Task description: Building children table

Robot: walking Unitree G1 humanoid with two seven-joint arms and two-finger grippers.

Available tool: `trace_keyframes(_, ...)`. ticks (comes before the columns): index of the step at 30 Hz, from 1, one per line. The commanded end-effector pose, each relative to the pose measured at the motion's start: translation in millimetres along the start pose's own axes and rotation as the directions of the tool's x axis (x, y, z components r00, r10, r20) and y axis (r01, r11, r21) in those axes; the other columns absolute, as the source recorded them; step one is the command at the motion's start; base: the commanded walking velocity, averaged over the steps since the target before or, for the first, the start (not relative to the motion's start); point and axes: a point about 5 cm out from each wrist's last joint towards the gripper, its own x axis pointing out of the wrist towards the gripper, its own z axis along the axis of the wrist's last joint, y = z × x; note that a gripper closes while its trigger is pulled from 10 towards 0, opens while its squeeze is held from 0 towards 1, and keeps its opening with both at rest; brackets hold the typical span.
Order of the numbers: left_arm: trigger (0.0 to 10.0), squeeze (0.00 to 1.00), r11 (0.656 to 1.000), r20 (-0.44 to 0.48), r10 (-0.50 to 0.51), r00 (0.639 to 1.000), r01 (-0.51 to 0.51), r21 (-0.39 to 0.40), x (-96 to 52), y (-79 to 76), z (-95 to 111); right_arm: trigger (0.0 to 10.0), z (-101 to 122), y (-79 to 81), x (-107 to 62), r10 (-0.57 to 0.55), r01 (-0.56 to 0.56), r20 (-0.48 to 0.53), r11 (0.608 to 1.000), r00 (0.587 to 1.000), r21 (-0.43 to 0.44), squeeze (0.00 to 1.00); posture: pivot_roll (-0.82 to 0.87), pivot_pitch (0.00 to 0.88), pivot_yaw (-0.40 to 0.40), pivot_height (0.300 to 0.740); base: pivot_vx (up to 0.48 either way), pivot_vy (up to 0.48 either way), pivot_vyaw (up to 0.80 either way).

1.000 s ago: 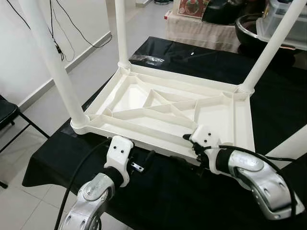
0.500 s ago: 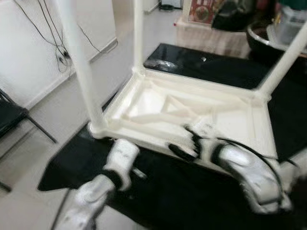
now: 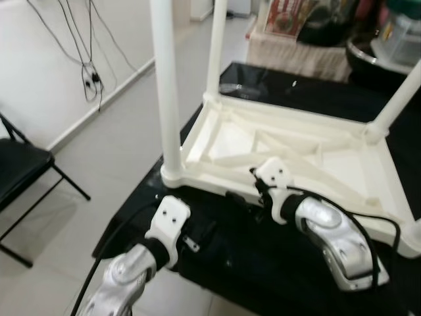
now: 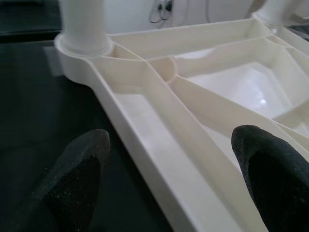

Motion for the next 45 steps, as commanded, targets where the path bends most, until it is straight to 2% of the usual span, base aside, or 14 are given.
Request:
trace_keyframes(1,10.0,0.00,1.000,-0.008,0.003,1.000,-0.003,0.000,-0.2,0.1,-2.9,10.0,0.0,-8.2,-0.2,-0.062,0.062,0.005,0.998,0.998,-0.006,0.00,0.01,0.138,-0.031,0.740,0.000,0.000,0.00)
trace_keyframes(10,10.0,0.00,1.000,-0.005,0.009,1.000,-0.009,0.005,0.8,1.3,-2.8,10.0,12.5,-32.4,-2.5,-0.199,0.202,0.060,0.978,0.978,-0.047,0.00,0.01,0.137,-0.032,0.740,0.000,0.000,0.00)
trace_keyframes(16,10.0,0.00,1.000,0.000,0.017,1.000,-0.017,0.007,1.4,2.3,-2.0,10.0,10.0,-28.1,-2.2,-0.175,0.178,0.050,0.981,0.983,-0.071,0.00,0.01,0.139,-0.034,0.740,0.000,0.000,0.00)
trace_keyframes(18,10.0,0.00,1.000,0.007,0.024,1.000,-0.024,0.013,0.1,4.1,-0.2,10.0,6.0,-16.7,-2.0,-0.087,0.088,0.022,0.993,0.996,-0.083,0.00,0.01,0.140,-0.032,0.740,0.000,0.000,0.00)
trace_keyframes(21,10.0,0.00,0.999,0.056,-0.019,0.998,0.021,-0.044,-6.7,11.1,12.2,10.0,0.0,-10.0,-4.5,-0.015,0.013,-0.022,0.995,1.000,-0.096,0.00,0.01,0.141,-0.031,0.740,0.000,0.000,0.00)
trace_keyframes(23,10.0,0.00,0.996,0.112,-0.050,0.993,0.057,-0.063,-13.0,18.0,24.1,10.0,-2.2,-10.9,-6.7,-0.004,0.001,-0.039,0.995,0.999,-0.096,0.00,0.00,0.142,-0.033,0.740,0.000,0.000,0.00)
trace_keyframes(25,10.0,0.00,0.997,0.249,-0.008,0.968,0.027,-0.073,-31.9,53.6,59.3,10.0,-7.4,-21.8,-12.3,-0.021,0.014,-0.071,0.995,0.997,-0.096,0.00,0.01,0.146,-0.037,0.740,0.000,0.000,0.00)
trace_keyframes(26,10.0,0.00,0.997,0.249,-0.008,0.968,0.027,-0.073,-31.9,53.6,59.3,10.0,-7.4,-21.8,-12.3,-0.021,0.014,-0.071,0.995,0.997,-0.096,0.00,0.01,0.146,-0.037,0.740,0.000,0.000,0.00)
trace_keyframes(28,10.0,0.00,0.999,0.327,0.002,0.945,0.012,-0.040,-47.7,71.8,82.9,10.0,-12.1,-30.9,-15.5,-0.046,0.035,-0.098,0.994,0.994,-0.106,0.00,0.02,0.147,-0.036,0.740,0.000,0.000,0.00)
trace_keyframes(31,10.0,0.00,0.999,0.321,-0.043,0.946,0.038,0.020,-58.9,74.6,91.9,10.0,-15.7,-35.6,-15.6,-0.070,0.055,-0.123,0.991,0.990,-0.121,0.00,0.02,0.147,-0.036,0.740,0.000,0.000,0.00)
trace_keyframes(34,10.0,0.00,0.998,0.298,-0.057,0.953,0.045,0.047,-62.1,73.8,91.7,10.0,-16.4,-36.3,-15.2,-0.075,0.059,-0.129,0.991,0.989,-0.123,0.00,0.02,0.150,-0.036,0.740,0.000,0.000,0.00)
trace_keyframes(39,10.0,0.00,0.997,0.222,0.050,0.974,-0.060,0.039,-64.5,77.4,70.8,10.0,-18.7,-36.3,-15.1,-0.089,0.071,-0.147,0.990,0.985,-0.120,0.00,0.02,0.153,-0.036,0.740,0.000,0.000,0.00)
trace_keyframes(42,10.0,0.00,0.984,0.211,0.174,0.962,-0.176,-0.007,-63.2,92.9,58.3,10.0,-21.5,-40.0,-15.6,-0.130,0.109,-0.170,0.986,0.977,-0.123,0.00,0.02,0.156,-0.042,0.740,0.000,0.000,0.00)
trace_keyframes(45,10.0,0.00,0.978,0.216,0.210,0.954,-0.207,-0.036,-62.3,100.9,55.9,10.0,-22.5,-42.2,-15.7,-0.151,0.130,-0.178,0.984,0.972,-0.123,0.00,0.02,0.156,-0.042,0.740,0.000,0.000,0.00)
